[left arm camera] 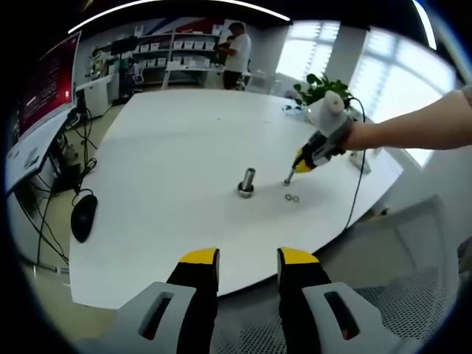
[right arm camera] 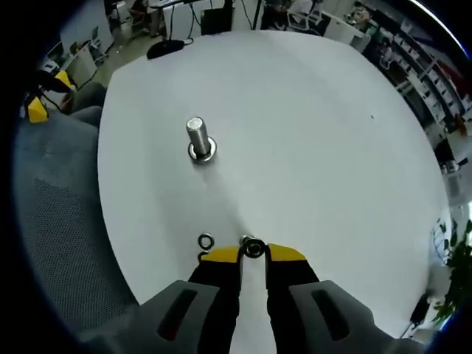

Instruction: Place the washer onto the threaded stud by aligning its center hole with the stud, sliding it down to the base, and recovering from edge contact or off-axis alignment until the washer reaches the visible bottom stop.

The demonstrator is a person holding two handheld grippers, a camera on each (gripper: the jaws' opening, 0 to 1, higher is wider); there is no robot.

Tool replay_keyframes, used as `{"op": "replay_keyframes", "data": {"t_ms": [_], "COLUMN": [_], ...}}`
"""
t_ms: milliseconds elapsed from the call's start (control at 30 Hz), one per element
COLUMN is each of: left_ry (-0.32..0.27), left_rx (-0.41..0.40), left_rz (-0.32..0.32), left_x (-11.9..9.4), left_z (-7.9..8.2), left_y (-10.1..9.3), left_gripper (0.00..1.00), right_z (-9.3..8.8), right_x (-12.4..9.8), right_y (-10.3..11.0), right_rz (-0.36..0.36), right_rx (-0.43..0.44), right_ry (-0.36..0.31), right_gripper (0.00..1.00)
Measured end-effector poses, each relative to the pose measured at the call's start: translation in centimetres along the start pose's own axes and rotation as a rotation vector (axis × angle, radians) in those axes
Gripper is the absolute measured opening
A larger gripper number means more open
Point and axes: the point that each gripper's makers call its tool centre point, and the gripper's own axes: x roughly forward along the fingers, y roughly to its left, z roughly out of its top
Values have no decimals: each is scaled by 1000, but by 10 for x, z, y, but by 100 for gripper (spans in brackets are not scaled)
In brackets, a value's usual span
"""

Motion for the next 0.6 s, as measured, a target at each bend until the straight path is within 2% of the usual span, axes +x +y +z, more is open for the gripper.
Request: {"op": "replay_keyframes", "data": {"t_ms": [600], "left_ry": [10], "left_rx": [-3], "left_rz": [8], "left_x": [1], "left_z": [-2], "left_y": [2], "left_gripper": [29], "right_z": [-13], "right_x": [33], "right_y": [3], "right_rz": [28], "right_rx": [41], "right_ry": [53], "right_gripper": [14]}}
